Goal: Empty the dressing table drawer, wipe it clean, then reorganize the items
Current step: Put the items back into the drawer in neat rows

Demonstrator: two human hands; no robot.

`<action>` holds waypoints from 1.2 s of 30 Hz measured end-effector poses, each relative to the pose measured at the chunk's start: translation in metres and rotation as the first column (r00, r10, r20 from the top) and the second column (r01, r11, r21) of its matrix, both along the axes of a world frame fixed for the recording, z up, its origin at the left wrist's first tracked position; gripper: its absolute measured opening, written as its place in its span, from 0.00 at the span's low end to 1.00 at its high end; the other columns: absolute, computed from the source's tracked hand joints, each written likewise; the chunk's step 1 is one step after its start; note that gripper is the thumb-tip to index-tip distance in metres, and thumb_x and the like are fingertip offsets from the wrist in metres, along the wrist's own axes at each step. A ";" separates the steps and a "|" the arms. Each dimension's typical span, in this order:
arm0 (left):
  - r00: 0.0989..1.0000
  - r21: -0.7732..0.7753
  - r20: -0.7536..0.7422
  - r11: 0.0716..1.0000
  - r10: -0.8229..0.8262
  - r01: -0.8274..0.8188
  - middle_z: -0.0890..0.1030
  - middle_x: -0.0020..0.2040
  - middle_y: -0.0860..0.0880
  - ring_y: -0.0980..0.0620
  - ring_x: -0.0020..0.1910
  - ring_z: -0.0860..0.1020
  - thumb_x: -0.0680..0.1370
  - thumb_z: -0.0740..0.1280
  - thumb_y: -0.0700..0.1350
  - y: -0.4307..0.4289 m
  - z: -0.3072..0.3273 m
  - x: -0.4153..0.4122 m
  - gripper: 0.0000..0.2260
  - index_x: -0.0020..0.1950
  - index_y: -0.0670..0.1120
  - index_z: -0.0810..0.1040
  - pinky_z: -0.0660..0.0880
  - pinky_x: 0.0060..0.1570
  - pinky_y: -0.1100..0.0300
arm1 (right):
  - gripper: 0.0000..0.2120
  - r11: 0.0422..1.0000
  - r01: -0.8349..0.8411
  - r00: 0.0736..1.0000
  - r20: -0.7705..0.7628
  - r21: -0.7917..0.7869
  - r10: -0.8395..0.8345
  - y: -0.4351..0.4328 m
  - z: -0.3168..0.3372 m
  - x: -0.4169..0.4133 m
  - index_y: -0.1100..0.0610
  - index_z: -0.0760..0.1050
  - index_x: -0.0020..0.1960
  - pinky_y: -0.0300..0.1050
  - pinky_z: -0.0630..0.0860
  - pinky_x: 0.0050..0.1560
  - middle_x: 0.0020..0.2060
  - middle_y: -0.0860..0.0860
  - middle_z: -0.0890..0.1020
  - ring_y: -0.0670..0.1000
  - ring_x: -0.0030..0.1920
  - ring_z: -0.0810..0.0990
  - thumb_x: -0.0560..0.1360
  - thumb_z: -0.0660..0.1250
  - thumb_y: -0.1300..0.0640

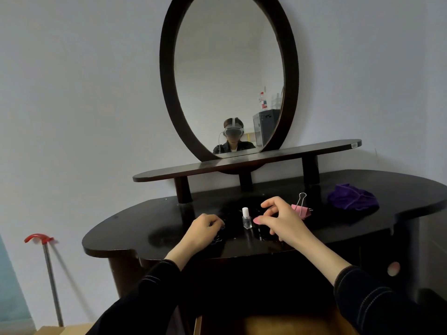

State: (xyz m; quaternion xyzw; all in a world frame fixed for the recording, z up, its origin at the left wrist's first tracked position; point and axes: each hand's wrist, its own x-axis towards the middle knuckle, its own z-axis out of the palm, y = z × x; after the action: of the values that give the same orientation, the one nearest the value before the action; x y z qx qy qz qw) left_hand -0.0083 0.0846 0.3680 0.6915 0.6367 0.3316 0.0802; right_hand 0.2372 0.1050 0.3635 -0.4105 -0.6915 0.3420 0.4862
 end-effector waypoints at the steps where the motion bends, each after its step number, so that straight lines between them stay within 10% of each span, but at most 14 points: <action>1: 0.999 0.002 0.026 1.000 -0.020 0.020 0.84 0.46 0.50 0.53 0.46 0.81 0.84 0.61 0.49 -0.003 0.001 0.003 0.15 0.50 0.46 0.85 0.74 0.48 0.60 | 0.14 1.000 -0.007 1.000 0.006 -0.002 0.007 -0.001 0.000 0.001 0.49 0.74 0.56 0.30 0.68 0.24 0.44 0.50 0.81 0.39 0.28 0.77 0.73 0.74 0.55; 5: 0.994 -0.051 -0.023 0.993 -0.108 0.107 0.79 0.50 0.56 0.60 0.49 0.77 0.78 0.67 0.62 -0.017 0.000 0.004 0.15 0.52 0.52 0.83 0.73 0.53 0.61 | 0.10 0.999 -0.039 0.997 0.062 0.013 0.038 -0.004 -0.001 0.002 0.47 0.75 0.53 0.31 0.70 0.28 0.45 0.48 0.82 0.38 0.31 0.77 0.74 0.72 0.54; 12: 0.978 0.034 -0.205 0.999 -0.031 0.038 0.75 0.57 0.51 0.49 0.59 0.73 0.80 0.68 0.53 -0.024 -0.004 0.009 0.09 0.57 0.52 0.78 0.72 0.63 0.49 | 0.08 0.999 -0.030 0.997 0.070 0.018 0.028 -0.006 -0.001 0.002 0.47 0.77 0.51 0.32 0.71 0.29 0.44 0.48 0.82 0.39 0.30 0.77 0.74 0.72 0.54; 26: 0.926 0.204 -0.361 0.978 0.112 -0.039 0.75 0.46 0.54 0.50 0.44 0.77 0.77 0.69 0.56 -0.015 -0.003 0.024 0.11 0.45 0.50 0.79 0.75 0.44 0.56 | 0.08 0.999 -0.026 0.999 0.018 -0.035 0.026 -0.011 0.006 0.002 0.53 0.78 0.52 0.33 0.69 0.25 0.46 0.54 0.83 0.45 0.30 0.77 0.74 0.73 0.58; 31: 0.994 0.179 0.051 0.978 0.099 -0.107 0.80 0.32 0.54 0.56 0.34 0.78 0.76 0.72 0.54 -0.006 0.001 0.016 0.12 0.36 0.49 0.81 0.73 0.34 0.62 | 0.10 0.997 -0.033 0.999 -0.028 -0.068 0.031 -0.010 0.006 0.004 0.53 0.78 0.52 0.40 0.71 0.25 0.46 0.54 0.82 0.48 0.31 0.78 0.73 0.75 0.57; 36: 0.828 0.053 0.561 0.998 -0.003 -0.032 0.74 0.28 0.49 0.53 0.27 0.70 0.77 0.72 0.49 -0.027 0.011 0.024 0.14 0.38 0.41 0.81 0.62 0.23 0.63 | 0.11 0.995 -0.051 0.996 -0.071 -0.086 0.045 -0.015 0.011 0.008 0.56 0.78 0.54 0.41 0.72 0.25 0.46 0.56 0.82 0.48 0.31 0.78 0.73 0.75 0.60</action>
State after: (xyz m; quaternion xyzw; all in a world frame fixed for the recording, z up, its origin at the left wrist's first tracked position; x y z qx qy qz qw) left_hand 0.0158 0.0572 0.3794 0.5610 0.5800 0.5395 0.2402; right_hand 0.2452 0.0895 0.3740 -0.4028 -0.6683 0.3974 0.4829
